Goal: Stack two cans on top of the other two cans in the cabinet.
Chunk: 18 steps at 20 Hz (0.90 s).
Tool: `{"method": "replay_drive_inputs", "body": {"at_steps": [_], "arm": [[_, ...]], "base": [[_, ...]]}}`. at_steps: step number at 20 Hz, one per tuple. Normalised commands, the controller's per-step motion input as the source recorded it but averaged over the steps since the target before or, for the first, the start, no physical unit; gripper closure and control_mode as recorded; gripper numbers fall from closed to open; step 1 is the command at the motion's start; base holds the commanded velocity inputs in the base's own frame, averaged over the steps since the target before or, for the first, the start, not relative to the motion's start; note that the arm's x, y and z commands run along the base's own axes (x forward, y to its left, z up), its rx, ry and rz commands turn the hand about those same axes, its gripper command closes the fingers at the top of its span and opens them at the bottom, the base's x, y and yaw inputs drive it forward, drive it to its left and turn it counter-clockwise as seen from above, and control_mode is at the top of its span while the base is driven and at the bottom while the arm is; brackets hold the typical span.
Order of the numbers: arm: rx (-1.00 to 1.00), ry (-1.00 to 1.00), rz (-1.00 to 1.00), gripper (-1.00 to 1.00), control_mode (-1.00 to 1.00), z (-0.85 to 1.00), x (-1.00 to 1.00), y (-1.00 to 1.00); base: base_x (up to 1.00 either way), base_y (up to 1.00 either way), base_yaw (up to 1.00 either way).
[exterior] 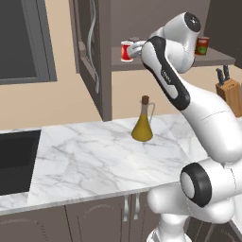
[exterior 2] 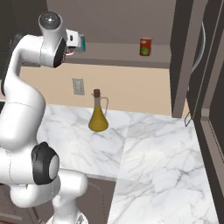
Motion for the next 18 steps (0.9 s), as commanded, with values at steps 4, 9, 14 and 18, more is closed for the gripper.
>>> {"method": "replay_drive_inputs", "body": {"at_steps": [4,9,14,18], "arm": [[0.0,0.0,0.0,-1.0,-1.0,-0.1,0.33,0.09],[0.0,-0.02,0.0,-1.0,-1.0,-0.07,0.35,0.07],[0.0,0.0,0.0,-1.0,-1.0,-0.12,0.29,0.09],[0.0,0.0,0.0,-1.0,-1.0,-0.07,0.32,0.04]], "base": [[0.0,0.0,0.0],[0.0,0.0,0.0],[0.0,0.0,0.0],[0.0,0.0,0.0]]}}
